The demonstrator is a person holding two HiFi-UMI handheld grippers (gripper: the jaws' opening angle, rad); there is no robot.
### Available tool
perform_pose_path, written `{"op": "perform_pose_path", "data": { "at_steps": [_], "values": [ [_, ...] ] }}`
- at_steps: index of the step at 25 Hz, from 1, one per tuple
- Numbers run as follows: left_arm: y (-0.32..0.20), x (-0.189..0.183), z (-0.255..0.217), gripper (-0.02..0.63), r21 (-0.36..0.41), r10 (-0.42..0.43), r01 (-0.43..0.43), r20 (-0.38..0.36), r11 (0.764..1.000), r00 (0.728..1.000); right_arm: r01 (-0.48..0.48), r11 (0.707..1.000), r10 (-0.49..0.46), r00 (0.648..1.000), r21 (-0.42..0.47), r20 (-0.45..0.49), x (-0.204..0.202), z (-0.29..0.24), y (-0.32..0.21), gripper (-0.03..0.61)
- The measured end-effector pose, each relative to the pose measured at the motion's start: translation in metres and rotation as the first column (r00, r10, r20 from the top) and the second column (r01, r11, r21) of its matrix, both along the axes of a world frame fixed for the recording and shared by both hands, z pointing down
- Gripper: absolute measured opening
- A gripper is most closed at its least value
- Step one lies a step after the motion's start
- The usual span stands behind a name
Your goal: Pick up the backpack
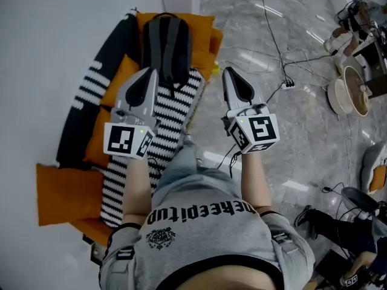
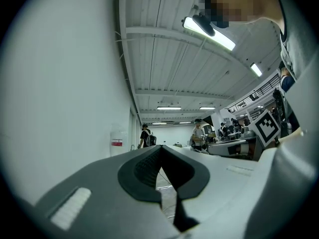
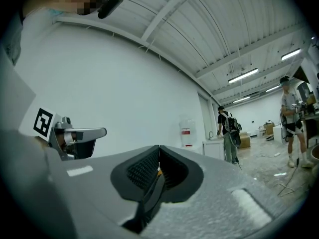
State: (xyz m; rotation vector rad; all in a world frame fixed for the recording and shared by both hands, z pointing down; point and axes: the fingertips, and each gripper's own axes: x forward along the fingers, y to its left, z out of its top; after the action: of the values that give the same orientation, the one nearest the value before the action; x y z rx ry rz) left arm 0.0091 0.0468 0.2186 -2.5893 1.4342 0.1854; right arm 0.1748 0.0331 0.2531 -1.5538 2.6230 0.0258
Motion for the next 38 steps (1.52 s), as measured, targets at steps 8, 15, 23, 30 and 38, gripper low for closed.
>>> {"op": "perform_pose_path", "data": {
  "at_steps": [8,15,23,30,38],
  "values": [
    [-0.049,0.02,0.004,0.015,0.001,0.044,-0.044,-0.004,0.999,0.999,-0.047,0.999,0.047,0.999,-0.01,-0.016,0.019,0.005,-0.035,0.006],
    [-0.11,0.014,0.005,0.015,-0.008,0.046,-0.046,0.002,0.999,0.999,-0.032,0.999,0.031,0.999,-0.014,-0.029,0.007,0.004,-0.1,0.005],
    [-0.178,-0.021,0.023,0.015,-0.05,0.014,-0.015,-0.017,0.999,1.0,0.015,0.998,-0.018,0.999,-0.068,-0.049,-0.03,0.021,-0.171,0.005],
    [-0.228,-0.044,0.045,0.02,-0.113,0.006,-0.008,-0.02,0.994,1.0,0.032,0.99,-0.039,0.998,-0.139,-0.049,-0.053,0.041,-0.221,0.005],
    [-0.281,-0.069,0.097,0.021,-0.211,0.022,-0.025,-0.018,0.977,1.0,0.031,0.975,-0.047,0.997,-0.218,-0.068,-0.086,0.08,-0.273,0.005]
  ]
}}
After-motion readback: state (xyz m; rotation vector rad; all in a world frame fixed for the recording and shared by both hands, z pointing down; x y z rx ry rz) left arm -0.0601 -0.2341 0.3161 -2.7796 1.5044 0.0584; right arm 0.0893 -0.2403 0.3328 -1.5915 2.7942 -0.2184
